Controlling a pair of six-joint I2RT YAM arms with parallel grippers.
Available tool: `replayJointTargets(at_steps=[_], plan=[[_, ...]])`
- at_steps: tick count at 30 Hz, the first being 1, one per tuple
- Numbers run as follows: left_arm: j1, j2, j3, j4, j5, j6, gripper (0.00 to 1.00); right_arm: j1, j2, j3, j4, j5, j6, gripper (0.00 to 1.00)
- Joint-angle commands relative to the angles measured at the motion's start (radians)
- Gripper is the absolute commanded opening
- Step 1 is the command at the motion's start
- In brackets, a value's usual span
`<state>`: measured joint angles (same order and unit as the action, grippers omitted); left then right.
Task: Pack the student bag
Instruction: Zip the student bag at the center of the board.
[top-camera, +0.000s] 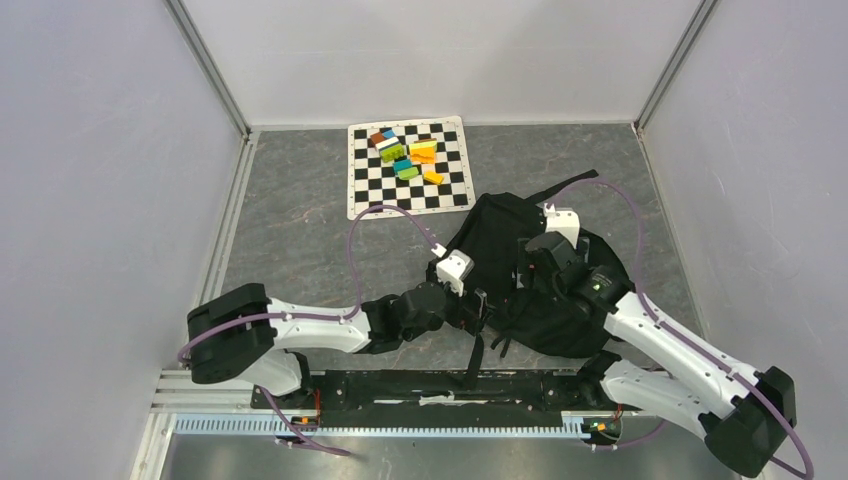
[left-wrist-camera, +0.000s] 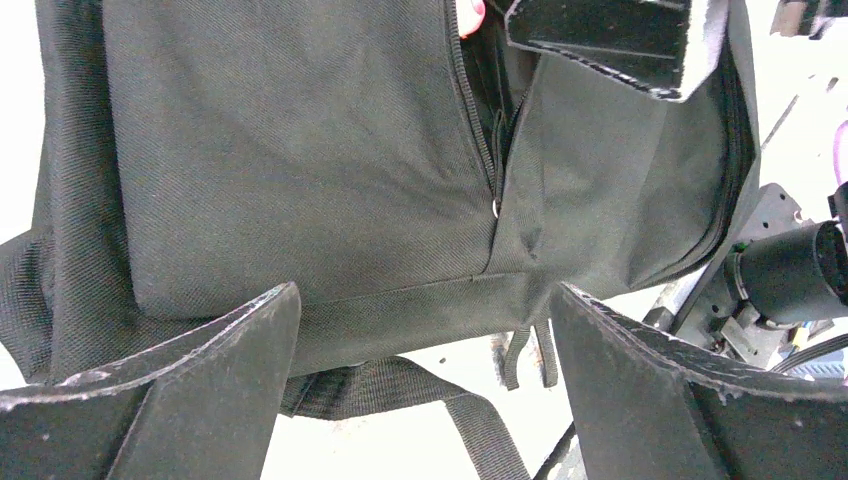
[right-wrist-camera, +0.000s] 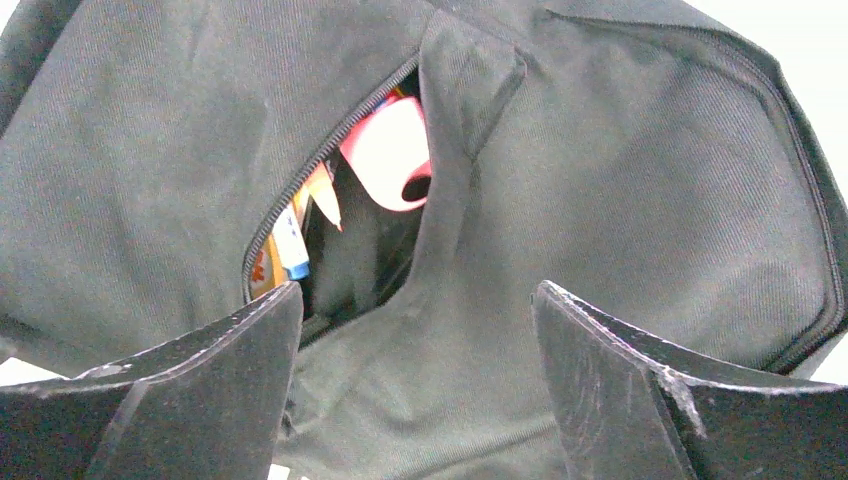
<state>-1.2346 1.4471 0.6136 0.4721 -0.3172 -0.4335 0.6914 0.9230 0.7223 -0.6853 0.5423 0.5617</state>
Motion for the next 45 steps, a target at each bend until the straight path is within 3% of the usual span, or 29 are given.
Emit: replayJointTargets(at_steps=[1,6,14,22,29,32,40,43,45], plan=[[-0.003,-0.037,-0.01,0.059,-0.062,-0.062,1.0,-0.001,0.058,0.029,0.073,0.053,0.015,0.89],[-0.004,-0.031,-0.011,0.055,-0.041,-0.062,1.0,0.0,0.088,-0.026,0.054,0.074,0.034,0.87],[-0.018,0.026,-0.012,0.109,-0.025,0.043,1.0,-0.002,-0.045,-0.188,0.06,0.002,0.113,0.62],[-0.099,0.147,0.008,0.246,-0.138,0.125,1.0,-0.001,-0.09,-0.277,0.068,-0.033,0.158,0.48],[-0.153,0.27,0.054,0.331,-0.174,0.152,0.95,-0.001,-0.136,-0.363,0.098,-0.121,0.198,0.45],[-0.178,0.315,0.076,0.363,-0.21,0.156,0.89,-0.001,-0.175,-0.403,0.1,-0.126,0.213,0.45],[-0.211,0.447,0.162,0.395,-0.337,0.162,0.63,0.0,-0.187,-0.416,0.118,-0.132,0.21,0.45],[-0.218,0.492,0.196,0.38,-0.392,0.163,0.45,-0.001,-0.182,-0.413,0.121,-0.126,0.199,0.45],[-0.224,0.504,0.202,0.373,-0.415,0.175,0.27,-0.001,-0.185,-0.397,0.108,-0.113,0.182,0.45]])
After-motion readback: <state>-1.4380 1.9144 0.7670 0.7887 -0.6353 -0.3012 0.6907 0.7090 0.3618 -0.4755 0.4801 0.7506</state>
